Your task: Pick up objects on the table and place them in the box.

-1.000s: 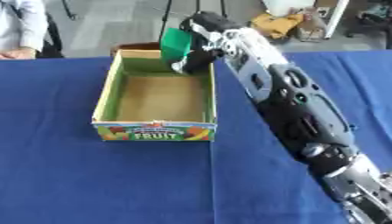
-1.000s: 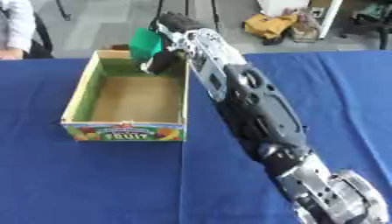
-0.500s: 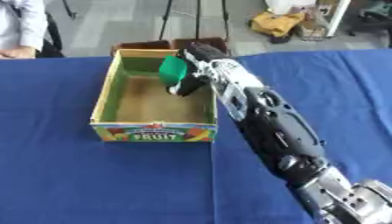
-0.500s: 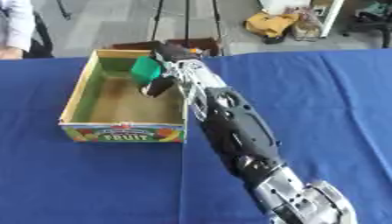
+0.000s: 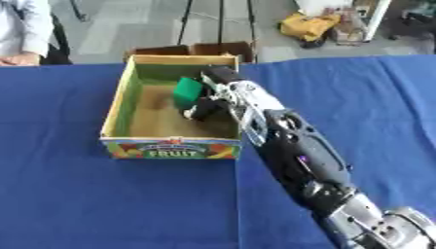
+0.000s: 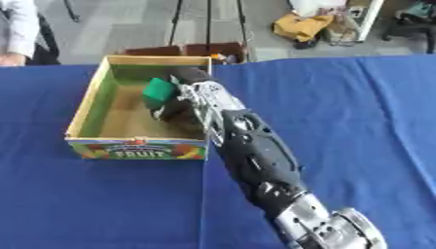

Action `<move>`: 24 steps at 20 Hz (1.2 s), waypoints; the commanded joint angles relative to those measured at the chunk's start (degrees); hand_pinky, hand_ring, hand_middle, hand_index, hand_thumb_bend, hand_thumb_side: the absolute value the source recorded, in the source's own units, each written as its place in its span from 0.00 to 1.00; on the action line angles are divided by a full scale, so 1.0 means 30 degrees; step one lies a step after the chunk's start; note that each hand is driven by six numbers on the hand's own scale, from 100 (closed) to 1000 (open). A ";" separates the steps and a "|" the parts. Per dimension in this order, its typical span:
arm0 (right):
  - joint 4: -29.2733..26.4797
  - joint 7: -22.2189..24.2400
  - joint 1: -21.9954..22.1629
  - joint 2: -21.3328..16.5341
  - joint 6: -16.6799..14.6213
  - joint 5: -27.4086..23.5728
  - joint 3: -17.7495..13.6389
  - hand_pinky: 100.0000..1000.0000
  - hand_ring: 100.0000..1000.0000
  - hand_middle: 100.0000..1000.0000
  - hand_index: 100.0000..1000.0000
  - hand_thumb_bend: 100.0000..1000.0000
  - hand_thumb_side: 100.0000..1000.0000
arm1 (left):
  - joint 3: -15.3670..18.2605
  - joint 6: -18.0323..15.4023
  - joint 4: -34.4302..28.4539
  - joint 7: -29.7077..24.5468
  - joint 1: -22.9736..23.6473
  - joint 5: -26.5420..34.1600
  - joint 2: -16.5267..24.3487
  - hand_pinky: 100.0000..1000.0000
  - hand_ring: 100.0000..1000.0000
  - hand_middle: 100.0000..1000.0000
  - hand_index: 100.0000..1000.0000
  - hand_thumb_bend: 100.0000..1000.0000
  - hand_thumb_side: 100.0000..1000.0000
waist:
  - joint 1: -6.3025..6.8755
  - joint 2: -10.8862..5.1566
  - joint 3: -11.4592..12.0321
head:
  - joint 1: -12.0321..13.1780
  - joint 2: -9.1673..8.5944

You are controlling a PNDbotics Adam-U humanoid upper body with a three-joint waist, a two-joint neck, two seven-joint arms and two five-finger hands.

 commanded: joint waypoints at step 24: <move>-0.6950 -0.1799 -0.0357 -0.2358 0.0038 -0.1584 0.0118 0.67 0.61 0.65 0.77 0.59 0.73 | 0.0125 0.0031 -0.0306 0.0061 -0.0195 -0.0093 0.0085 0.75 0.91 0.90 0.99 0.00 1.00 | 0.0170 -0.0851 -0.0684 | 0.0609 -0.0105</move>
